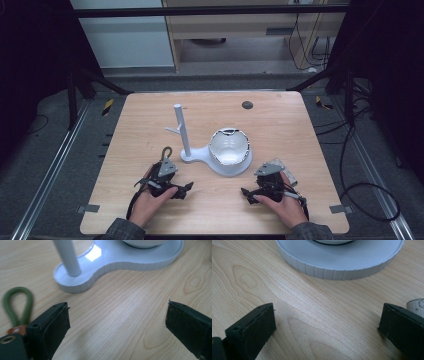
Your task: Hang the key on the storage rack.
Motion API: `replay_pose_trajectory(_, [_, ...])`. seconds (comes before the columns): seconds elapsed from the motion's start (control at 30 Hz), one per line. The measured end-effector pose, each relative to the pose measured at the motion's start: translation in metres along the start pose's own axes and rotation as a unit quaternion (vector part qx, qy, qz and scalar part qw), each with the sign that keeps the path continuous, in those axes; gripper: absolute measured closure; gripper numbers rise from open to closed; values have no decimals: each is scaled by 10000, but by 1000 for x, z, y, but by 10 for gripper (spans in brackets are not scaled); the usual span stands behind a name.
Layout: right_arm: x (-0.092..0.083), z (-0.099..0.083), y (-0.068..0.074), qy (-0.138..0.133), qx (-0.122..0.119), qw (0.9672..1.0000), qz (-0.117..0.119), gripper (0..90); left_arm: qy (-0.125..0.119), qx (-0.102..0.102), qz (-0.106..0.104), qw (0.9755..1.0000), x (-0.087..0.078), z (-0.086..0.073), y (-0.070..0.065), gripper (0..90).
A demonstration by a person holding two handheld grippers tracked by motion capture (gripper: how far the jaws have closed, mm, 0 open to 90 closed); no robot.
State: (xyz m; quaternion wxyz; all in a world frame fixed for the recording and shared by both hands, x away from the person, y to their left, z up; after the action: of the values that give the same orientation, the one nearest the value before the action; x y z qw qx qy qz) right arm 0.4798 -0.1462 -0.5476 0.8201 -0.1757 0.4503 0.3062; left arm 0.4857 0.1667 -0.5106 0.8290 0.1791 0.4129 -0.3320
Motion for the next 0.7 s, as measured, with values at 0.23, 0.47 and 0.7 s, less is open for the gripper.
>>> replay_pose_trajectory(0.23, [-1,-1,0,8,19,10000,-3,5,91,-243,365,9990,-20,-1,28,49])
replay_pose_trajectory(0.47, [-1,-2,0,11,59,10000,-41,4,897,-165,414,9950,-24,-9,49,90])
replay_pose_trajectory(0.7, [-2,-3,1,15,117,9999,-31,5,1201,-388,493,9908,-38,-4,70,197])
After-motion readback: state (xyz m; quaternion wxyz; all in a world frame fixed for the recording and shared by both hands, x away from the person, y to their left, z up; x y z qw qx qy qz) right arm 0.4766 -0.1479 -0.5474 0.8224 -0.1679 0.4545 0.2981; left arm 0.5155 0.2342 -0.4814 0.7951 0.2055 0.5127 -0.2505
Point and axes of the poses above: each handheld gripper's, and its own axes: x roughly forward along the jaws, z roughly out of its top, y roughly to its left, the point moved 5 cm from there along x, roughly forward along the jaws, and after that the axes turned 14 degrees about y, right-handed, at the moved point
